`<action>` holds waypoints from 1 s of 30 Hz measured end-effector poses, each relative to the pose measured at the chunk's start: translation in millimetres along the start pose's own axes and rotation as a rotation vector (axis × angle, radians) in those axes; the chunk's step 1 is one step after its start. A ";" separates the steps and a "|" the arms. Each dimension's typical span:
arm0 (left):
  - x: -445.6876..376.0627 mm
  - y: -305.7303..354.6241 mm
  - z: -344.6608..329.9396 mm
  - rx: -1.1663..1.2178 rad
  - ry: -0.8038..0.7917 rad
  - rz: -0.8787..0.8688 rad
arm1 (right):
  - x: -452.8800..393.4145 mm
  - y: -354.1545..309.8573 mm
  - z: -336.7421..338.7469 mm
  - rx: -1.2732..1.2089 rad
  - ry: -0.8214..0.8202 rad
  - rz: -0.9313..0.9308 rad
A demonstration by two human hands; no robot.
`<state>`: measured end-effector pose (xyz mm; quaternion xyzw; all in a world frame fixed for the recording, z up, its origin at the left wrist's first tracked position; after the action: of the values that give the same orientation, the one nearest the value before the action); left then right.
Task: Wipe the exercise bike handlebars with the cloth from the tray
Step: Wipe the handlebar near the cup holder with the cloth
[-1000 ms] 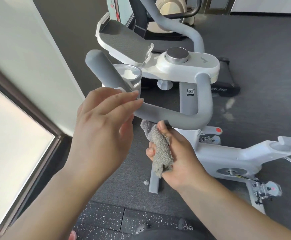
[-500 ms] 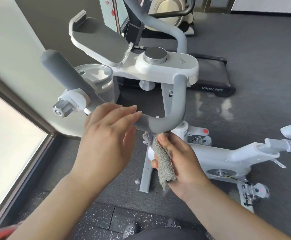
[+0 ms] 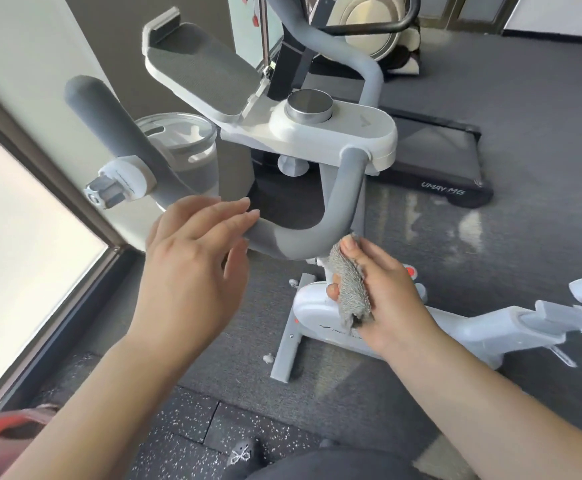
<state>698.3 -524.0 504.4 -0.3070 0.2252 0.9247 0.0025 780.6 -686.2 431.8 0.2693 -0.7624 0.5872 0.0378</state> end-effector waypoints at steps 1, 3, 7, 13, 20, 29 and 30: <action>1.5 0.4 -1.2 -0.011 -0.007 0.018 | -3.3 -1.8 3.0 0.013 -0.001 0.002; 5.6 2.5 -2.4 -0.024 -0.007 0.055 | -7.5 -2.4 7.1 0.068 -0.013 0.012; 20.9 17.3 0.8 -0.009 0.075 0.085 | -8.4 1.2 12.3 0.239 -0.025 0.053; 53.9 34.2 -13.6 -0.001 0.049 0.127 | -2.1 15.6 30.0 0.385 -0.077 0.113; 113.0 -5.7 -66.6 -0.073 -0.225 0.196 | 25.0 70.8 52.7 0.694 -0.007 0.121; 193.4 -29.2 -121.3 -0.090 -0.724 0.290 | 88.2 148.1 80.5 0.973 0.153 0.077; 200.9 -26.7 -127.3 -0.095 -0.771 0.278 | 95.6 156.5 87.1 0.976 0.174 0.062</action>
<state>611.2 -580.0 288.7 0.0954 0.2041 0.9729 -0.0524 650.5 -775.1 303.9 0.1827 -0.4003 0.8968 -0.0468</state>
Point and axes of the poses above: each hand's wrist, its own x-axis away from the middle knuckle, its own z-axis out of the back of the hand, y = z × x, the point moved 6 cm from there along -x, towards the middle knuckle, and after that the axes turned 13 degrees about x, right-handed, at the moved point
